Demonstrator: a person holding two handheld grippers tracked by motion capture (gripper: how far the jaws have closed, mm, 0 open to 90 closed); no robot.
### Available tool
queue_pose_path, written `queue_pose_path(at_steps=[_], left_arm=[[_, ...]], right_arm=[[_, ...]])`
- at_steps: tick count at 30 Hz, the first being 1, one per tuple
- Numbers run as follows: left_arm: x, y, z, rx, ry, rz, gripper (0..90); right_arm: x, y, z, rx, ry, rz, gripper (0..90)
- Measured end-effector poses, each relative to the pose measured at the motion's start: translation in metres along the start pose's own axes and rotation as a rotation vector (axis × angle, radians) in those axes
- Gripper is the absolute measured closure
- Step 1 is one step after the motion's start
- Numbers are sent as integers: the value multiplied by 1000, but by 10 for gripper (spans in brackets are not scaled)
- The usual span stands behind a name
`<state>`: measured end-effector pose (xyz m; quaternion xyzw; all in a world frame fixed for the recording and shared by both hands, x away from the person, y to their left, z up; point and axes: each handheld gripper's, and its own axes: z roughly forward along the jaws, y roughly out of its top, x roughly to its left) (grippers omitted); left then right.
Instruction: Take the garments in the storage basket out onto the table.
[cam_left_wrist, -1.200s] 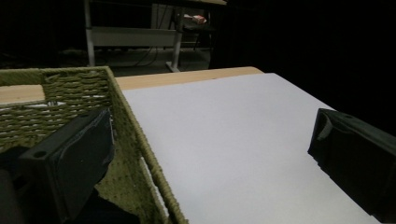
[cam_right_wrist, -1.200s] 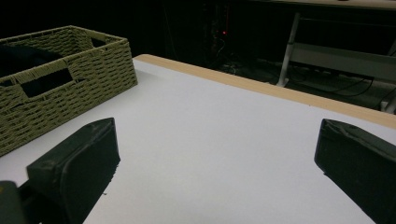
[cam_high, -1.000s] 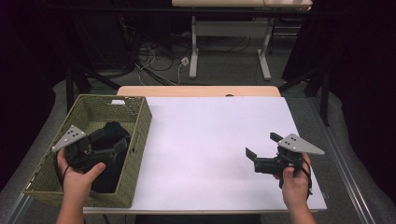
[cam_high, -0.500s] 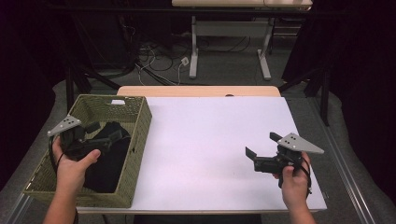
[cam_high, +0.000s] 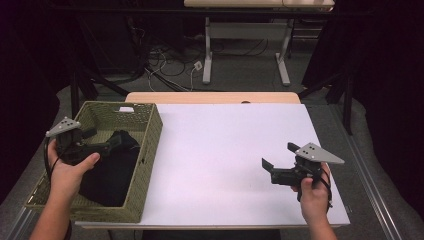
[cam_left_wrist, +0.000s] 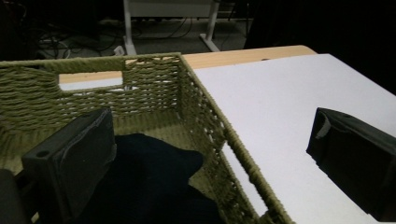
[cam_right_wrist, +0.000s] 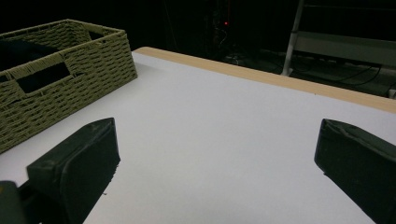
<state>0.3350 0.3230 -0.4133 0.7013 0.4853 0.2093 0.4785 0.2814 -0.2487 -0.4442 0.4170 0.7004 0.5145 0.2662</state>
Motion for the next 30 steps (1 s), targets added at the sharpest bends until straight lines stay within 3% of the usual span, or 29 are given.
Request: queue_pose_path(at_steps=[12, 21, 24, 29, 30], left_arm=[[22, 3, 6, 70, 80, -10, 19], [35, 0, 11, 110, 110, -32, 24], [43, -5, 14, 145, 126, -40, 24], [46, -10, 16, 167, 123, -55, 24], [47, -13, 17, 191, 119, -53, 24]], right_arm=[[-3, -1, -1, -3, -1, 17, 0], [-3, -2, 1, 1, 0, 18, 0], [-4, -2, 1, 3, 0, 16, 0], [-5, -3, 1, 11, 2, 25, 0], [-5, -3, 2, 9, 1, 31, 0]])
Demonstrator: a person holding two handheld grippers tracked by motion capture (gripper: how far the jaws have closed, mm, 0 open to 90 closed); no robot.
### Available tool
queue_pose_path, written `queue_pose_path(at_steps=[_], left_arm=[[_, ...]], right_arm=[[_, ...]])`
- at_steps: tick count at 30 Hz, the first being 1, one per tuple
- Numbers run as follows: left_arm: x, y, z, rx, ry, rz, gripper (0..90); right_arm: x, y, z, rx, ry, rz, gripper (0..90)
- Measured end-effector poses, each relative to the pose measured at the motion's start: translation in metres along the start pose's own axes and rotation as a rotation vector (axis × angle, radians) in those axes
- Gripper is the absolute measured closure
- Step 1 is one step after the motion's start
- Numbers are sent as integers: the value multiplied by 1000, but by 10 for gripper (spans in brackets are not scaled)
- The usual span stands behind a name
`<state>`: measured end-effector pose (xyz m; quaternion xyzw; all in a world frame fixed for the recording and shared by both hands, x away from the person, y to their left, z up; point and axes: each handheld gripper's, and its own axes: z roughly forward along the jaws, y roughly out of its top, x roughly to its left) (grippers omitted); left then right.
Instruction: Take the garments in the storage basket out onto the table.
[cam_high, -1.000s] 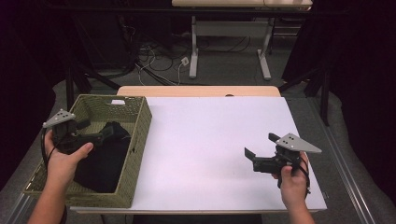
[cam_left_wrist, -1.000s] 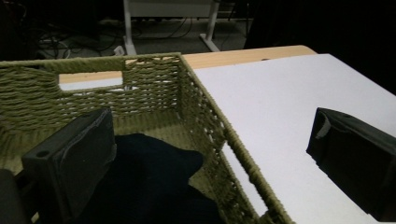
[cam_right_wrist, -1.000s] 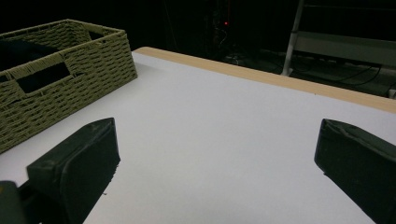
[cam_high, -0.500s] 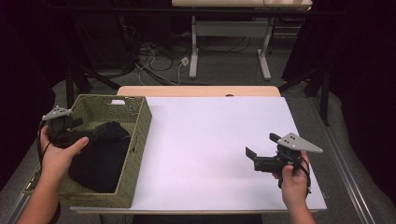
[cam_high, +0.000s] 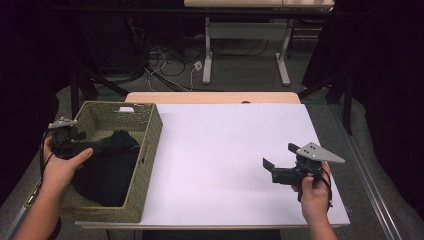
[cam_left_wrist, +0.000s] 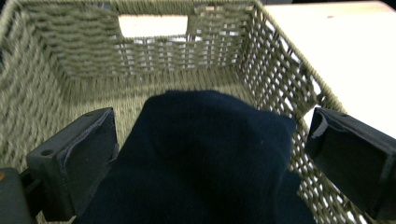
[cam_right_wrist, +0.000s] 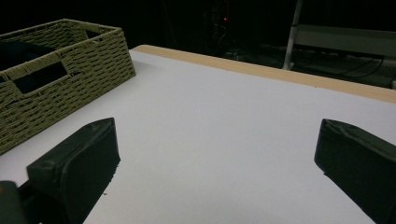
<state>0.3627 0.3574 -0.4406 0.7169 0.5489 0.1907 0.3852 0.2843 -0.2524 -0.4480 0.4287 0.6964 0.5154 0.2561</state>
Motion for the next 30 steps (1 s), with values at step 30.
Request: queue_pose_path(at_steps=[30], left_arm=[[-1, -29, 25, 182, -15, 54, 15]], right_arm=[[1, -8, 10, 44, 25, 6, 0]])
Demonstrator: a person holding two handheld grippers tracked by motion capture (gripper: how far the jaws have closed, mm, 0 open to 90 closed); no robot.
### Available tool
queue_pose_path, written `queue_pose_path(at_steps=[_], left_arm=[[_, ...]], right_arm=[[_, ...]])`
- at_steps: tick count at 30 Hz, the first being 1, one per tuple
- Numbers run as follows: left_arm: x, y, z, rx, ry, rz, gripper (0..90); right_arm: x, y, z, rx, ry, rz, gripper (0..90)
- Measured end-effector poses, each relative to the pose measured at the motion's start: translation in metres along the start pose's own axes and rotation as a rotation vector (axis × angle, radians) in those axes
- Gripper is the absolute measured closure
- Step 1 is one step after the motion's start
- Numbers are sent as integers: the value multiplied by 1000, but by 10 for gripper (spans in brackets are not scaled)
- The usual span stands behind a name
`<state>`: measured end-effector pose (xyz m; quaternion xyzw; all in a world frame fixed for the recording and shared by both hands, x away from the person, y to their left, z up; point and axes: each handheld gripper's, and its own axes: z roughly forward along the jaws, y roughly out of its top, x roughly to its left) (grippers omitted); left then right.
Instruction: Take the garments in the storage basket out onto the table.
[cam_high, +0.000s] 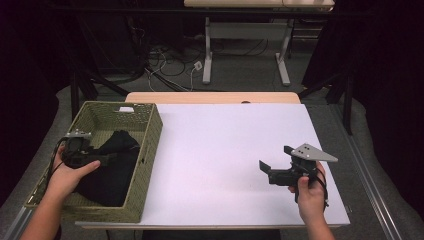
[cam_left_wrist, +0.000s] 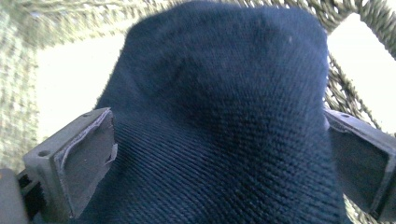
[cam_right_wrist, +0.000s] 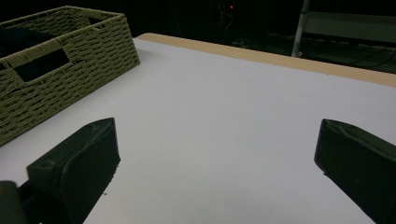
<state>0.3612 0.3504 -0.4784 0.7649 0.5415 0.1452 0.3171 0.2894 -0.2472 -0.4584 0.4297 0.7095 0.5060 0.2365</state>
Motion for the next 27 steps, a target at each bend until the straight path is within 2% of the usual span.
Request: queue_pose_path(at_steps=[13, 23, 27], left_arm=[[-2, -8, 13, 52, -15, 12, 16], [0, -12, 21, 64, -11, 17, 2], [1, -14, 25, 72, -16, 4, 1]], right_arm=[[1, -2, 3, 7, 8, -8, 0], [2, -3, 5, 14, 11, -8, 0], [2, -3, 5, 17, 12, -7, 0]])
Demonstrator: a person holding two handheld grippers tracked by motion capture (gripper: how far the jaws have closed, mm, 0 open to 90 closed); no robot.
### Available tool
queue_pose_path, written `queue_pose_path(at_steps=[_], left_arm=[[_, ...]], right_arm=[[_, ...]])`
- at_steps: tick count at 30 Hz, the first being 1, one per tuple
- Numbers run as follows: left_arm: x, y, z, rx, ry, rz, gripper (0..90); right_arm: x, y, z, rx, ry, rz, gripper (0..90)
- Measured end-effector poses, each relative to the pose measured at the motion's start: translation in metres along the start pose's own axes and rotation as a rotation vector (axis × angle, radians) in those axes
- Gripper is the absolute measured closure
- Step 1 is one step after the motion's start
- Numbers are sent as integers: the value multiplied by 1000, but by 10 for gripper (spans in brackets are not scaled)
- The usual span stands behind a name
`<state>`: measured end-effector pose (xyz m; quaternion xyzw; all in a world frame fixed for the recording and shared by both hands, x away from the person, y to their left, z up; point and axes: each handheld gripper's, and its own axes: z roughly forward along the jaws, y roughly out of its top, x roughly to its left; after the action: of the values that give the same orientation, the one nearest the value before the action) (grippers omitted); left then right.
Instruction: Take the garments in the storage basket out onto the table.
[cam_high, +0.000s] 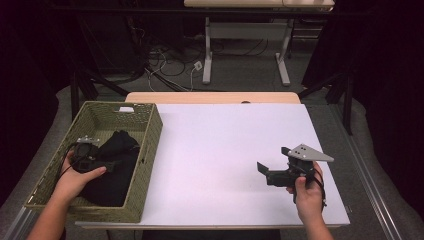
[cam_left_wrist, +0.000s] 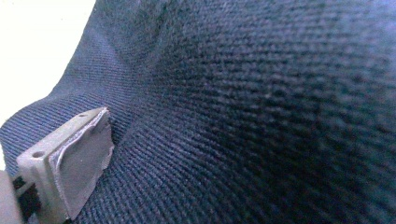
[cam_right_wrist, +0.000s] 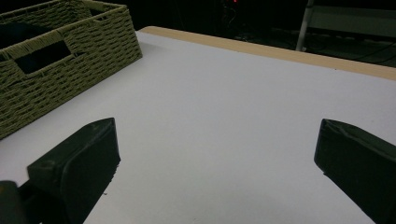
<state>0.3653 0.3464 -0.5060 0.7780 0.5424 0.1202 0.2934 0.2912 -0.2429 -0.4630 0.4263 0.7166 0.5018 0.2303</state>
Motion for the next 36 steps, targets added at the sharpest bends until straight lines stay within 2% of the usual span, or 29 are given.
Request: queue_pose_path(at_steps=[6, 11, 21, 29, 34, 36], left_arm=[[3, -3, 3, 3, -14, -21, 0], [2, -4, 5, 0, -9, -26, 0], [1, -7, 9, 9, -11, -1, 9], [0, -6, 9, 46, 11, 27, 180], [0, -6, 8, 54, 19, 23, 302], [0, -6, 8, 59, 26, 9, 356]], right_arm=[[0, -1, 1, 0, 1, 2, 0], [0, -1, 2, 10, 4, 1, 0], [0, -2, 2, 9, -3, 6, 0], [0, -2, 2, 5, 0, 4, 3], [-1, -2, 2, 3, 0, 2, 5], [-1, -2, 3, 4, 1, 3, 8]])
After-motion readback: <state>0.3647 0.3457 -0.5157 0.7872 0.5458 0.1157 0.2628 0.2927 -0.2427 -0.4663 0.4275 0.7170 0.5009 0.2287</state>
